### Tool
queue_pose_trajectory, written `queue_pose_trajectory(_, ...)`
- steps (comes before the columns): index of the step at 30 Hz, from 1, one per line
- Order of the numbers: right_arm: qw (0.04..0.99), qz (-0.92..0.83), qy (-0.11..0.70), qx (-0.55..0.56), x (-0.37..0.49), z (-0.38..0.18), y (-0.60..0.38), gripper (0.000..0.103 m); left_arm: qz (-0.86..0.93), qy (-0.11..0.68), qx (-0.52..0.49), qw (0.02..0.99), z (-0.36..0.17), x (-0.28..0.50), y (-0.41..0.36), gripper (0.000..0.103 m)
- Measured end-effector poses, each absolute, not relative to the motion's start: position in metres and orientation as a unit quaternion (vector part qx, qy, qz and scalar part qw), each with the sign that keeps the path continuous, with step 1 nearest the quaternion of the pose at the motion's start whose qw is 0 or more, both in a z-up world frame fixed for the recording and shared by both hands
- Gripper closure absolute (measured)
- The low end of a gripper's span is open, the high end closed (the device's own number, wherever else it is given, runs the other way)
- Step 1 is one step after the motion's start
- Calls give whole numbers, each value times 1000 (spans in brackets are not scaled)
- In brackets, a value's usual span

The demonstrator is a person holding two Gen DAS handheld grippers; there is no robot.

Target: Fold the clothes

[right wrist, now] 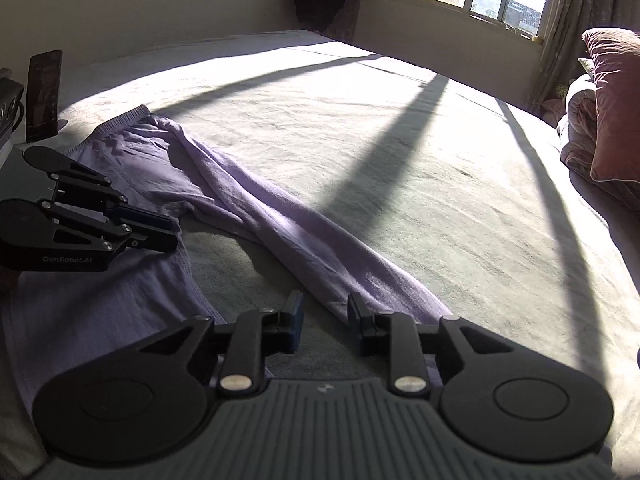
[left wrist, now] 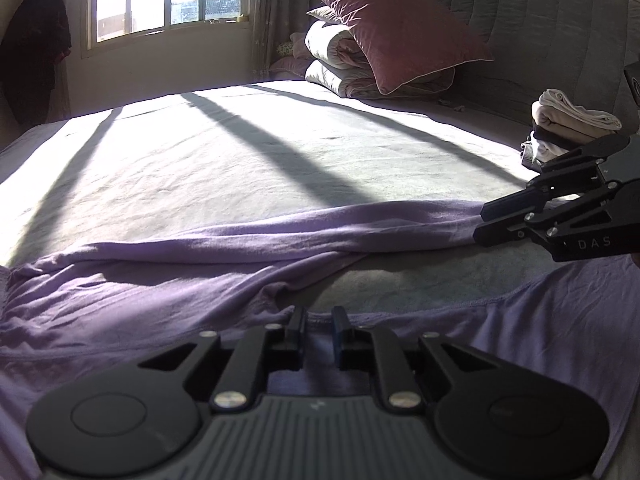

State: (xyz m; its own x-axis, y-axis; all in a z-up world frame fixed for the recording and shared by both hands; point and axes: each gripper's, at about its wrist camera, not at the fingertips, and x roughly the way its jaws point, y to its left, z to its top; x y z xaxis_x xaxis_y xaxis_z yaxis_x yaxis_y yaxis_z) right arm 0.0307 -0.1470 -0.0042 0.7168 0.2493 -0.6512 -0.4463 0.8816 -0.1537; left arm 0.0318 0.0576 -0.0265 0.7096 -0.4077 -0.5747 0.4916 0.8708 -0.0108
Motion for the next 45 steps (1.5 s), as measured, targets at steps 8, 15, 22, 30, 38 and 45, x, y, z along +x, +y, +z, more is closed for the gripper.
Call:
queue_pose_trajectory(8,907,161,339,-194,51,-20,-145,62,-225,275,81,931,-16,32,65,77)
queue_pose_trajectory(15,902,161,342,-212,55,-21,-143,100,-193,292,76,934,-20,43,76,77)
queue_pose_trajectory(22,904,147,342,-210,69,-2,-144,103,-135,323,103,931,-8,71,95,77)
queue_pose_trajectory(30,914,110,339,-194,113,21,-147,103,-57,333,87,937,-2,124,146,77)
queue_pose_trajectory(38,901,223,349,-126,113,29,-113,88,1,325,16,946,-7,134,194,68)
queue_pose_trajectory(45,879,275,367,-134,120,10,-67,66,27,311,-8,950,-9,139,222,61)
